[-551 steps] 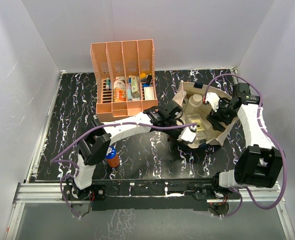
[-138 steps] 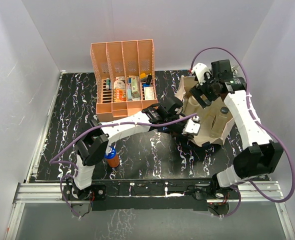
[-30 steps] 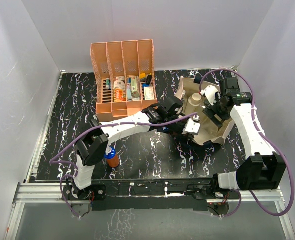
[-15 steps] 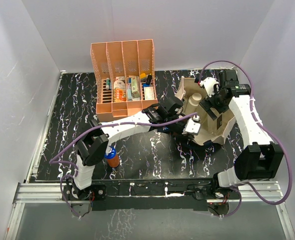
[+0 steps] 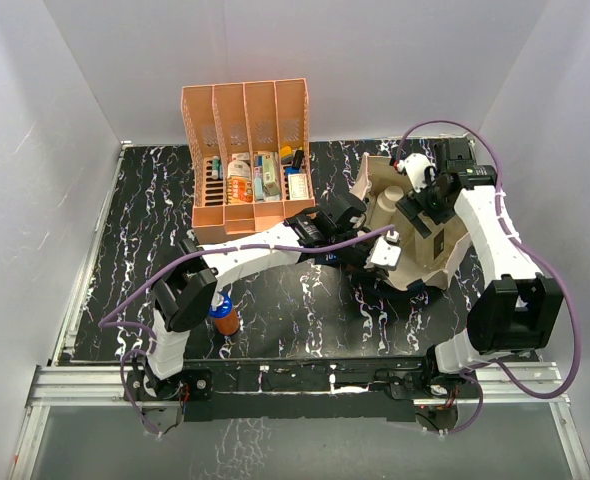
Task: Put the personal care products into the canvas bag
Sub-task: Adjust the care product in the canvas bag.
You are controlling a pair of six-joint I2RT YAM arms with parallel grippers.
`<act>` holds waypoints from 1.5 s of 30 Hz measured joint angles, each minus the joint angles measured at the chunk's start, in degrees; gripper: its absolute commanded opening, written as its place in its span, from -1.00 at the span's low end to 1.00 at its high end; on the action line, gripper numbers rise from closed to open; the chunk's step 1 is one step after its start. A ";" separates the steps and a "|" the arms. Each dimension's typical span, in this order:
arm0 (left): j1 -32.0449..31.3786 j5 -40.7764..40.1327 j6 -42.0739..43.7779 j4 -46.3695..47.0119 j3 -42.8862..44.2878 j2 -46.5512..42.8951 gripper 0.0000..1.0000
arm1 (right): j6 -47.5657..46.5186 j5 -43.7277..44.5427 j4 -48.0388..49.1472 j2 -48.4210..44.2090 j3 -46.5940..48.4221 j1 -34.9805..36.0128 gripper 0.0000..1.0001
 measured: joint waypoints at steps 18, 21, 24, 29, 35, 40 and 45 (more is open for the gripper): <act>0.00 0.00 0.00 -0.02 0.00 0.00 -1.00 | -4.48 1.16 2.78 3.91 -0.07 0.00 0.97; 0.00 0.00 0.00 0.00 0.00 0.00 -1.00 | -5.51 0.57 2.75 4.04 -0.09 0.00 0.97; -0.02 0.00 0.00 0.00 0.00 0.00 -1.00 | -6.60 -0.35 2.69 4.59 -0.09 0.00 0.97; -0.02 0.00 0.00 -0.02 0.00 0.00 -1.00 | -8.13 -1.49 2.62 6.21 -0.09 0.00 0.97; 0.00 -0.02 0.00 -0.02 0.00 0.00 -1.00 | -9.11 -3.74 2.27 7.54 -0.09 -1.05 0.95; 0.00 0.00 -0.02 0.00 0.00 0.00 -1.00 | -9.46 -5.60 0.59 7.76 0.39 -2.60 0.81; -0.02 0.00 -0.17 0.02 0.00 0.00 -1.00 | -9.38 -8.15 -1.86 8.15 2.14 -4.15 0.38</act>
